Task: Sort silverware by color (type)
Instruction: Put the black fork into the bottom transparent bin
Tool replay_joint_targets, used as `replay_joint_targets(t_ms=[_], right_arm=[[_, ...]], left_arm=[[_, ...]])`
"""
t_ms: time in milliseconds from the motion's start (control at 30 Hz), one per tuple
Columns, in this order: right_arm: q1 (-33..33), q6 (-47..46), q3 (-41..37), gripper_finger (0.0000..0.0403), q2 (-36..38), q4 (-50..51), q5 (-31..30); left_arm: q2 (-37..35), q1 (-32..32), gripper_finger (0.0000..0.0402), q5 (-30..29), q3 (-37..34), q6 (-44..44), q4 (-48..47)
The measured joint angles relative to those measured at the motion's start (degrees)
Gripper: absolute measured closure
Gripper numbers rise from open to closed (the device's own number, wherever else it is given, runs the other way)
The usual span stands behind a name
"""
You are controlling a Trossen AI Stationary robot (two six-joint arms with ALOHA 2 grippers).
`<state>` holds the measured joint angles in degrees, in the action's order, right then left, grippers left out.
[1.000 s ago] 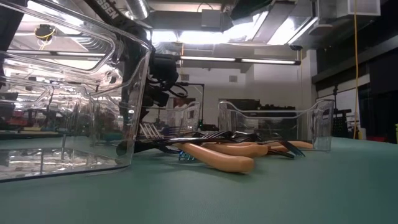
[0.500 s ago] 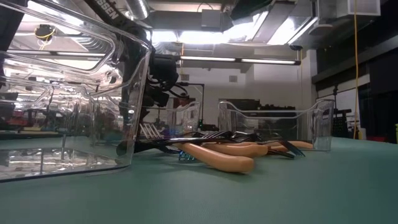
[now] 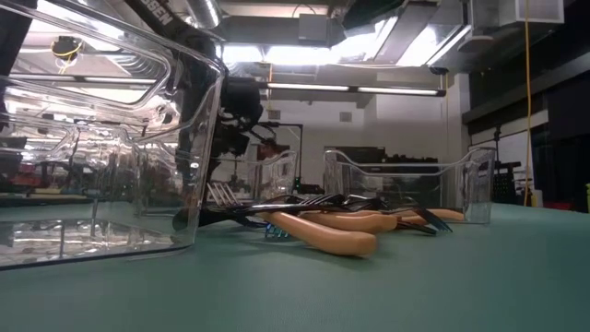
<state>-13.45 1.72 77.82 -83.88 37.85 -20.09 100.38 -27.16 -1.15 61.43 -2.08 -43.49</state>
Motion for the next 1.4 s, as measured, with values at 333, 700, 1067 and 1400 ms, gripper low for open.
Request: replay_joint_targets(t_ms=[333, 700, 1067, 1400], right_arm=[[0.0, -0.3, 0.0, 0.029, 0.0, 0.0, 1.4], [0.0, -1.4, 0.0, 0.029, 0.0, 1.5, 3.4], [-0.1, -1.3, 0.0, 0.029, -5.4, 1.1, 12.2], [0.0, 0.4, 0.0, 0.029, -13.5, 1.0, 12.0]], left_arm=[[-10.0, 3.2, 0.032, 0.2, 0.2, -7.5, -0.5], [-19.3, 16.0, 0.032, -2.8, 0.2, -16.0, 0.3], [-20.3, 29.8, 0.0321, -7.5, 0.2, -20.4, 1.3], [-20.3, 37.1, 0.0321, -8.3, 0.2, -20.5, 4.9]])
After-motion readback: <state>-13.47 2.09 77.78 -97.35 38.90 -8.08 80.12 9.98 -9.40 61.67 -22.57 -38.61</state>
